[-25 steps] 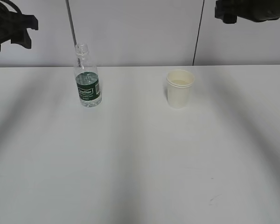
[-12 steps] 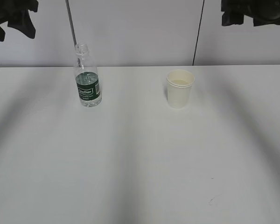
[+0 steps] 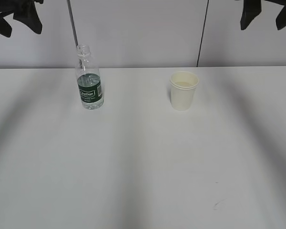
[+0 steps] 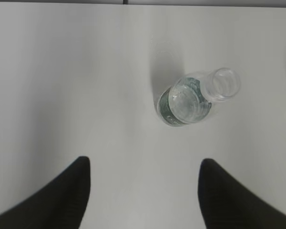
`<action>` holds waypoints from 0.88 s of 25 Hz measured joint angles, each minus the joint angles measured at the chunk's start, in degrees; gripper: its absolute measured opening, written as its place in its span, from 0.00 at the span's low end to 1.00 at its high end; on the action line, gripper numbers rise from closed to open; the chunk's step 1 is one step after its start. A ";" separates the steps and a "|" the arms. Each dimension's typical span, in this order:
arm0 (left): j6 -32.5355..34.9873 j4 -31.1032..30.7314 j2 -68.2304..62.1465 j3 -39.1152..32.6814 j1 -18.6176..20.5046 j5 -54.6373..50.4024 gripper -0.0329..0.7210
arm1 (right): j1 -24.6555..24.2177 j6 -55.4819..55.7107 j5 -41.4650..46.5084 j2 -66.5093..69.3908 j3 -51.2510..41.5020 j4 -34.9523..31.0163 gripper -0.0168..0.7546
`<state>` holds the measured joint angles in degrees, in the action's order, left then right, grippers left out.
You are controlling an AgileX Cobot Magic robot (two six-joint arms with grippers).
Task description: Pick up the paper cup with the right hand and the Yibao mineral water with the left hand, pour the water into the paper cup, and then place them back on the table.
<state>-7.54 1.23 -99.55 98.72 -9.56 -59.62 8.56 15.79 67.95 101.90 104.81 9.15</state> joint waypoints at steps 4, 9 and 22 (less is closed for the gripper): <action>0.07 -0.43 0.00 0.00 0.00 -1.53 0.63 | 0.00 0.00 2.67 2.07 3.66 -0.40 0.78; 0.42 -0.86 0.00 0.39 0.00 -3.61 0.63 | 0.00 -0.40 3.44 2.11 4.12 -1.77 0.78; 2.06 -1.23 0.02 0.46 0.00 -11.53 0.63 | 0.00 -4.61 3.77 -11.78 -5.51 -7.25 0.78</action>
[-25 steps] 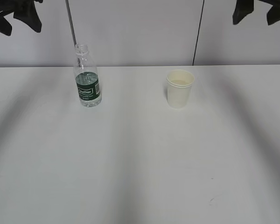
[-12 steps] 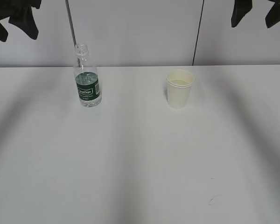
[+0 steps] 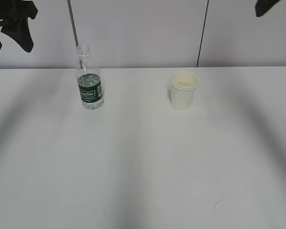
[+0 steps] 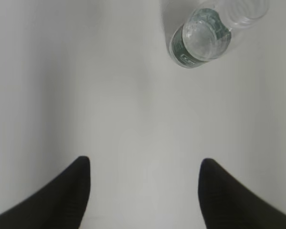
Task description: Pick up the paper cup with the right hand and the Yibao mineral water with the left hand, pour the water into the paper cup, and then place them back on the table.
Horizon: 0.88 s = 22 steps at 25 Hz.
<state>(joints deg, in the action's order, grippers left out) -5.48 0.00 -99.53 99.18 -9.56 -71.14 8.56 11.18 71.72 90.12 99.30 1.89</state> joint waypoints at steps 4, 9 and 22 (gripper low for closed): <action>0.27 -1.07 2.93 -0.23 0.00 -0.06 0.63 | 0.00 -0.20 0.04 -7.80 -8.92 0.00 0.78; 0.31 -1.58 12.83 -7.74 0.00 -0.13 0.63 | 0.00 -0.59 0.13 -17.20 -19.49 0.00 0.78; 0.31 -2.19 42.21 -33.58 0.00 -0.68 0.62 | 0.00 -2.08 0.17 -38.04 -35.91 0.00 0.78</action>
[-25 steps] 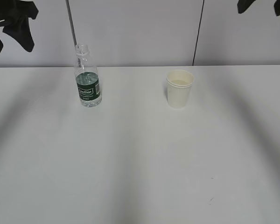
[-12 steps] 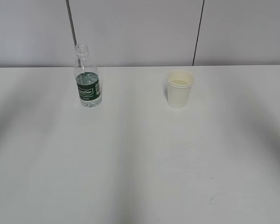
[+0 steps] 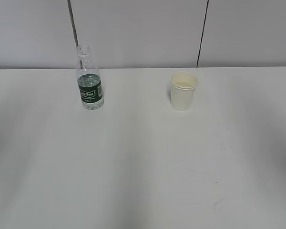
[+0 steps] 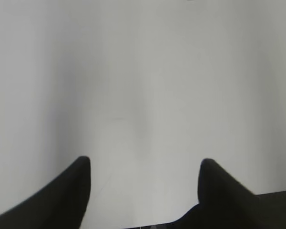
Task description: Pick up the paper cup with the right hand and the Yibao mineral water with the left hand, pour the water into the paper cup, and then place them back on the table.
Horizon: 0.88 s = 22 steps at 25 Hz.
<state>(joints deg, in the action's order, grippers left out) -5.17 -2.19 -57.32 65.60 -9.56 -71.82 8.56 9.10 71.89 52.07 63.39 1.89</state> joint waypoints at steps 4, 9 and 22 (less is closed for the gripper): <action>0.00 -0.05 8.92 -5.50 0.00 -0.19 0.62 | 0.00 -0.05 0.09 -5.70 -5.27 0.00 0.78; 0.00 -1.24 19.94 -12.61 0.00 -0.66 0.62 | 0.00 -0.18 0.23 -14.02 -11.68 0.62 0.78; 0.00 -0.09 43.46 -24.14 0.00 -1.06 0.62 | 0.00 -0.60 0.50 -37.40 -23.49 5.66 0.78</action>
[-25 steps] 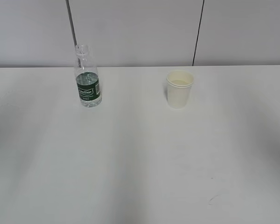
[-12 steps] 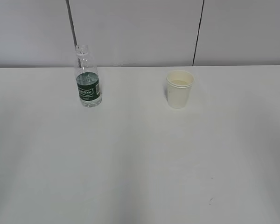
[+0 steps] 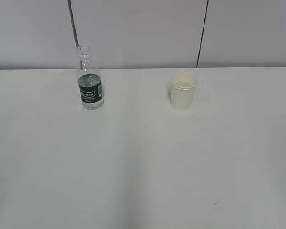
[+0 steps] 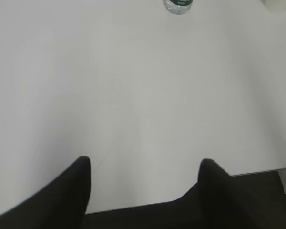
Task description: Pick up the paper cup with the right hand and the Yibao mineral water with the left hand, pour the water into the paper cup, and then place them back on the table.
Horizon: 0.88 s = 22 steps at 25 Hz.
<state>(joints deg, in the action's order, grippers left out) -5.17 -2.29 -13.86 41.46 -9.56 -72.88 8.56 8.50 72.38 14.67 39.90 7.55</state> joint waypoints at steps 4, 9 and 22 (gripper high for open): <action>0.00 1.41 5.39 -3.39 0.00 1.53 0.62 | 0.00 -0.09 -1.38 -6.16 -3.73 0.09 0.78; 0.00 1.45 11.68 -8.74 0.00 3.25 0.62 | 0.00 -0.09 -4.35 -12.62 -8.82 0.09 0.78; 0.41 1.95 14.90 -12.04 0.00 9.05 0.62 | 0.00 -1.34 -5.89 -15.68 -11.70 0.09 0.78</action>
<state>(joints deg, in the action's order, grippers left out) -4.76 -0.34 1.04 29.42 -9.56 -63.83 8.56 7.16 66.49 -1.01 28.20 7.64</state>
